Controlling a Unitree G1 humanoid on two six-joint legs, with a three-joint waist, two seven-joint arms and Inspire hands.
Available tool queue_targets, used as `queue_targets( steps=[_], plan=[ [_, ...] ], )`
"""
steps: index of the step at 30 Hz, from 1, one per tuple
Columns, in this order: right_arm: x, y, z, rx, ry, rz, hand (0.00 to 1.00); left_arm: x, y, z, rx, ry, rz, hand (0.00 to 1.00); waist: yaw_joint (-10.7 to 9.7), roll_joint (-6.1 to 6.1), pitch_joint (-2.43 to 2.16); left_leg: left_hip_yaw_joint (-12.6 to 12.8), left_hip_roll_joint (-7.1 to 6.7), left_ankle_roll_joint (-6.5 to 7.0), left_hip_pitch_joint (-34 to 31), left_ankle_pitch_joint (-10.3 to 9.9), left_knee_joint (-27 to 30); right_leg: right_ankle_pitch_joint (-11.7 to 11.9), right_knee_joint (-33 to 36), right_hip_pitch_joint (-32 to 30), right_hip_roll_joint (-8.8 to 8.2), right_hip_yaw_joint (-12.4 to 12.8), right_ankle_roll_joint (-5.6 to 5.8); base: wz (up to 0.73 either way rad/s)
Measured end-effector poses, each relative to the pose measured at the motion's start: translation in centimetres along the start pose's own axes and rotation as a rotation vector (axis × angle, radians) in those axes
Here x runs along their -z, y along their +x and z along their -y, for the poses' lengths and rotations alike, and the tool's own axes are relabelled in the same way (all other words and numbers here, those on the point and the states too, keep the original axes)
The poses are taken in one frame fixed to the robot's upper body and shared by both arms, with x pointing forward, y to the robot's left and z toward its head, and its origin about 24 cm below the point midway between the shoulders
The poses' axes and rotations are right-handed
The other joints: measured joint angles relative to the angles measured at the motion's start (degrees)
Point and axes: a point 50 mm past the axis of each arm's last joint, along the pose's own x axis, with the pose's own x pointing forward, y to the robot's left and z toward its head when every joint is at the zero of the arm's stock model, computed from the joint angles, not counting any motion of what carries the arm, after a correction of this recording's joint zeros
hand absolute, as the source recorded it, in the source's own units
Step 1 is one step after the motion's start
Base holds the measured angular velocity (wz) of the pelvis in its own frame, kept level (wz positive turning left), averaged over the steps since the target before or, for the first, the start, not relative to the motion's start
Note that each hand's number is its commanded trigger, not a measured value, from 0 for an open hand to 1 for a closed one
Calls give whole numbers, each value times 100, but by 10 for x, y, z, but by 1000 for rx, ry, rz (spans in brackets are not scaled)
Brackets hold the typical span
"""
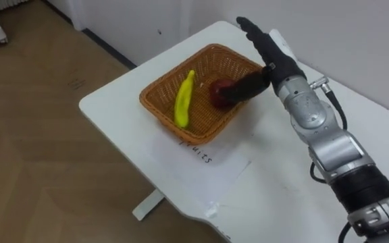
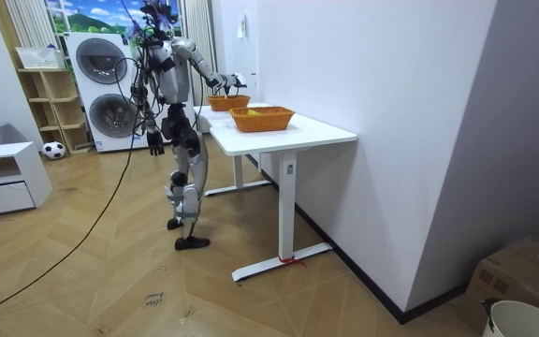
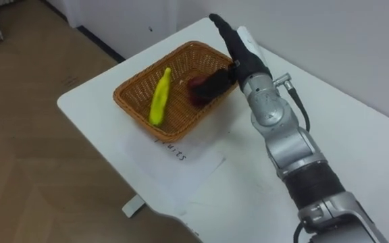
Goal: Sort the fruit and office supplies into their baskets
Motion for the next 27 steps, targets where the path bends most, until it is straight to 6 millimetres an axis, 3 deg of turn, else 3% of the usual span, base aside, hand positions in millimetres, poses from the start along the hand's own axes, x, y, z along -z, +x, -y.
queue_targets(
  steps=[6, 10, 14, 17, 23, 27],
  plan=[
    [-5, 3, 17, 77, 2, 15, 0, -5, 1, -2, -12, 0, 13, 0, -141, -5, -9, 59, 6, 0, -25, 0, -1, 0, -53, -34, 26, 161, 0, -5],
    [-23, 10, 35, 121, -64, 76, 0, -6, 2, -3, -15, 0, 17, 0, -292, -17, -71, 193, 20, -2, -48, 1, -6, 0, -80, -108, 36, 322, -1, -14],
    [-35, 9, 45, 143, -94, 132, 0, -8, 3, -4, -25, -1, 12, 0, -451, -37, -85, 345, 31, 0, 77, 2, -22, 0, -83, -55, 34, 492, -1, -16],
    [-44, 6, 60, 181, -92, 178, 0, -12, 5, -6, -47, -6, 25, 0, -584, -99, -73, 586, 109, 0, 91, 2, -36, 2, -85, -116, 57, 697, -4, -28],
    [-52, 5, 86, 254, -116, 205, 0, -18, 8, -11, -71, -20, 31, 0, -916, -142, -58, 1034, 250, -8, 215, -1, -188, 86, -73, -298, 199, 1145, -123, -39],
    [-68, -4, 107, 332, -136, 271, 0, -20, 9, -13, -79, -27, 39, 0, -1289, -158, -62, 1284, 360, -37, 216, -11, -229, 150, -77, -442, 299, 1343, -185, -33]
  ],
)
